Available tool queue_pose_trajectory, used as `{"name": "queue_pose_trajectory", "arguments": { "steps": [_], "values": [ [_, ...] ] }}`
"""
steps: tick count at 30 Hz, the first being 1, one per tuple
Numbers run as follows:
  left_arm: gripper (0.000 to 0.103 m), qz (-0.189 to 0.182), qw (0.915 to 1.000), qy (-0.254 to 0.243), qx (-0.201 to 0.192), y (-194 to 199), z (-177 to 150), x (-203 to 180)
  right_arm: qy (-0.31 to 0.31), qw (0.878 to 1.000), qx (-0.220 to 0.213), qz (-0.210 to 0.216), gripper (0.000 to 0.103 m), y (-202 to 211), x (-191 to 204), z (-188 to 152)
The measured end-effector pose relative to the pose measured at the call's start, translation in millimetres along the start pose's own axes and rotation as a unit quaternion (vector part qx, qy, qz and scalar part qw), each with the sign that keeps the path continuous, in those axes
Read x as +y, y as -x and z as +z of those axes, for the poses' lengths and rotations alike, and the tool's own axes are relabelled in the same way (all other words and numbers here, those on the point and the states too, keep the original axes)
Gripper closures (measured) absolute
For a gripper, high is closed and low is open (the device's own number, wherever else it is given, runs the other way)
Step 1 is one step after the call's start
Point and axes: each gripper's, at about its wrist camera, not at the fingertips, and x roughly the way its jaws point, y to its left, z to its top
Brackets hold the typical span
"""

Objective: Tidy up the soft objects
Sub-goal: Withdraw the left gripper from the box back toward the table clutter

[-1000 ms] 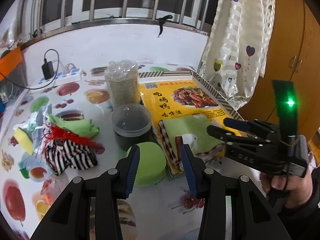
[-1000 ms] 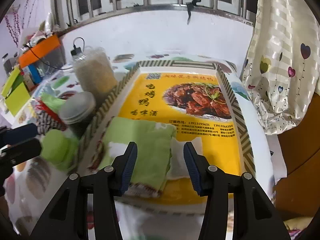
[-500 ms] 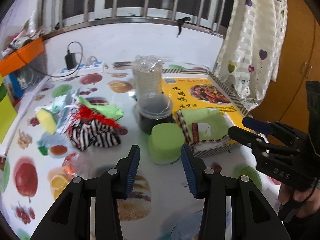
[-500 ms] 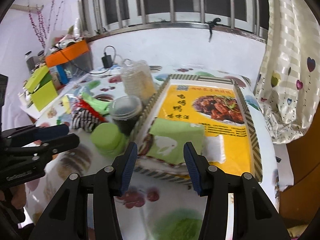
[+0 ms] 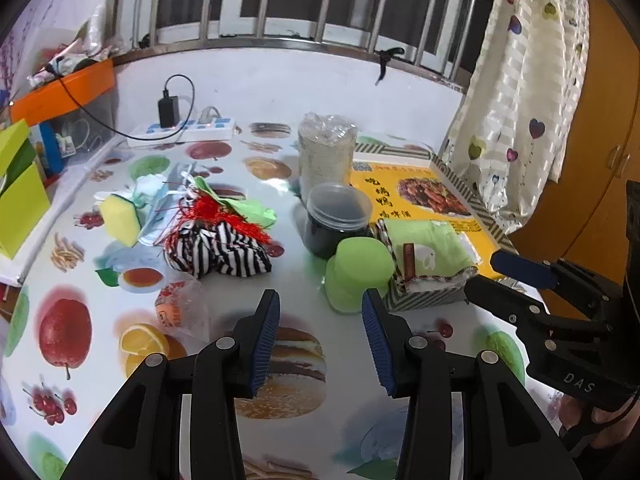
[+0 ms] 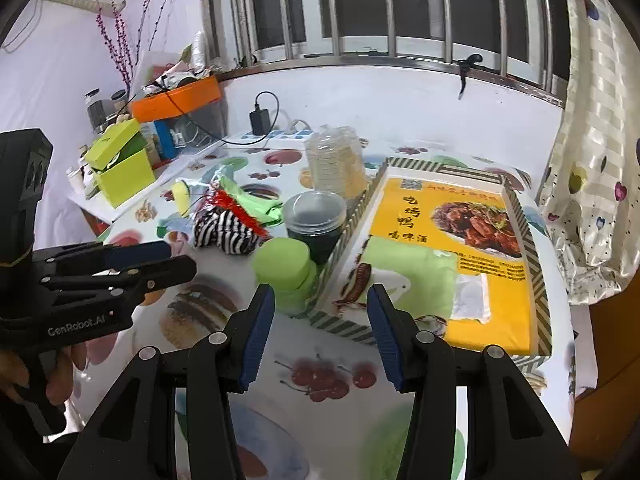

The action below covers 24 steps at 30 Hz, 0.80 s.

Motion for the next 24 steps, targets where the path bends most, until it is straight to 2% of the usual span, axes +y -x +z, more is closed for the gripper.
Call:
{"name": "queue_pose_trajectory", "arguments": {
  "steps": [4, 10, 15, 24],
  "values": [
    [0.061, -0.003, 0.9999, 0.013, -0.007, 4, -2, 9, 0.010, 1.000, 0.000, 0.005, 0.054, 2, 9, 3],
    [0.061, 0.015, 0.9995, 0.017, -0.023, 8, -4, 22, 0.039, 0.999, 0.005, 0.026, 0.054, -1, 27, 7],
    [0.061, 0.017, 0.9995, 0.018, -0.020, 6, -7, 28, 0.057, 0.997, 0.019, 0.045, 0.054, -9, 38, 4],
    [0.061, 0.028, 0.9993, 0.013, -0.020, 15, -10, 43, 0.063, 0.996, 0.010, 0.064, 0.054, -16, 56, 9]
  ]
}}
